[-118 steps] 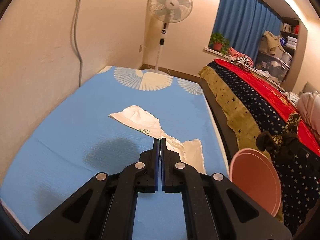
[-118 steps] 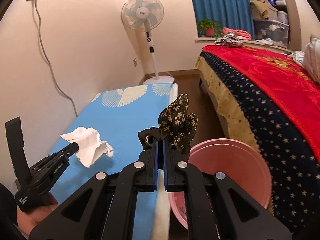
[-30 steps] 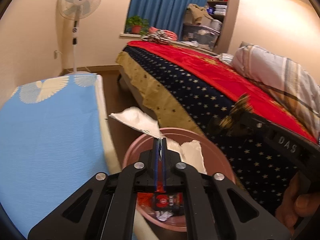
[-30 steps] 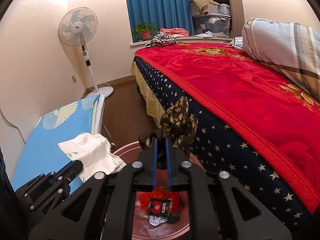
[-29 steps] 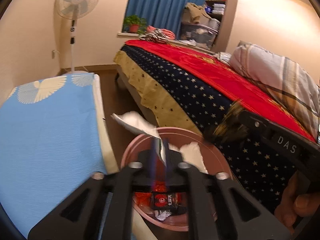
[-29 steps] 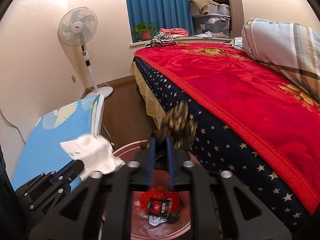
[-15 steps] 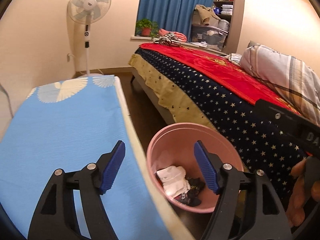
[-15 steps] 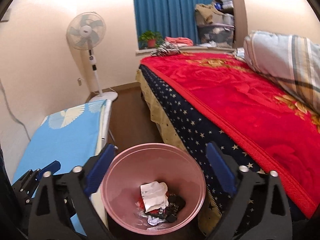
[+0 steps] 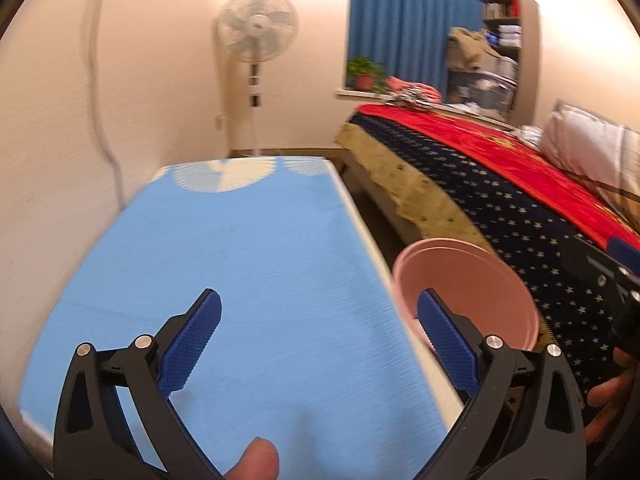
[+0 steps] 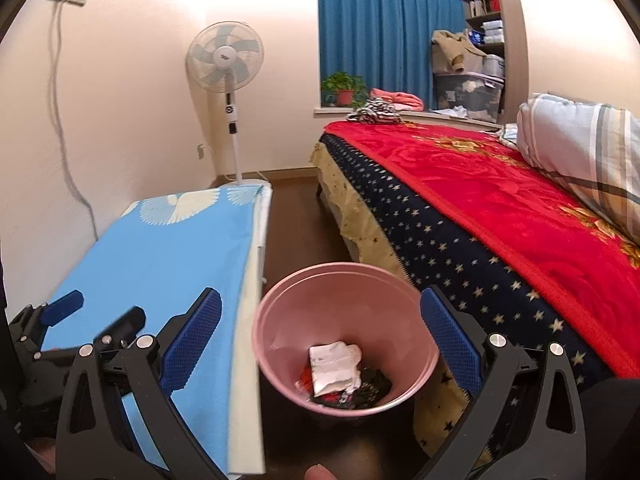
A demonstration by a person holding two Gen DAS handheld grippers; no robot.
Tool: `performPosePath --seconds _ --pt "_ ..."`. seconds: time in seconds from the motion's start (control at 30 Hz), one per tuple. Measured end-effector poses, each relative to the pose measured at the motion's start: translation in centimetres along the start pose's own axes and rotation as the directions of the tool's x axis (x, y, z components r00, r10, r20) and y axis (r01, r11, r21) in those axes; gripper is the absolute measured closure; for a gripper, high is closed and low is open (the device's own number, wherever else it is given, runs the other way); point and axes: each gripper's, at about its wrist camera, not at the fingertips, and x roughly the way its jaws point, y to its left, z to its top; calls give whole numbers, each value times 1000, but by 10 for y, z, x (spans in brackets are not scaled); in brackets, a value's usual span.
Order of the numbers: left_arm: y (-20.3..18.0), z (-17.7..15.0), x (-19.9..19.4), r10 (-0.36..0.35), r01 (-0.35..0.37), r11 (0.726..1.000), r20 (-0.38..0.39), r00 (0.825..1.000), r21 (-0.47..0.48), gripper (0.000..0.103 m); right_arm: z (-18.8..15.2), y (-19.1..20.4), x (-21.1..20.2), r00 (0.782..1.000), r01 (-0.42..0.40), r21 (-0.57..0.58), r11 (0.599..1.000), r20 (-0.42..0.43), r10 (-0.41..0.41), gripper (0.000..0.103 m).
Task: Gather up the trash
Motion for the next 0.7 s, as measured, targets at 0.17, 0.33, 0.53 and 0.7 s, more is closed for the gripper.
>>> performPosePath --seconds 0.17,0.33,0.53,0.7 --pt "19 -14 -22 76 -76 997 23 997 8 8 -11 14 0 999 -37 -4 999 -28 36 5" --pt "35 -19 -33 129 -129 992 25 991 -9 8 -12 27 -1 999 -42 2 999 -6 42 5" --pt "48 -21 -42 145 -144 989 33 989 -47 8 -19 41 -2 998 -67 -16 998 -14 67 5" --pt "49 -22 -38 139 -137 989 27 990 -59 8 -21 41 -2 997 -71 -10 997 -23 71 5"
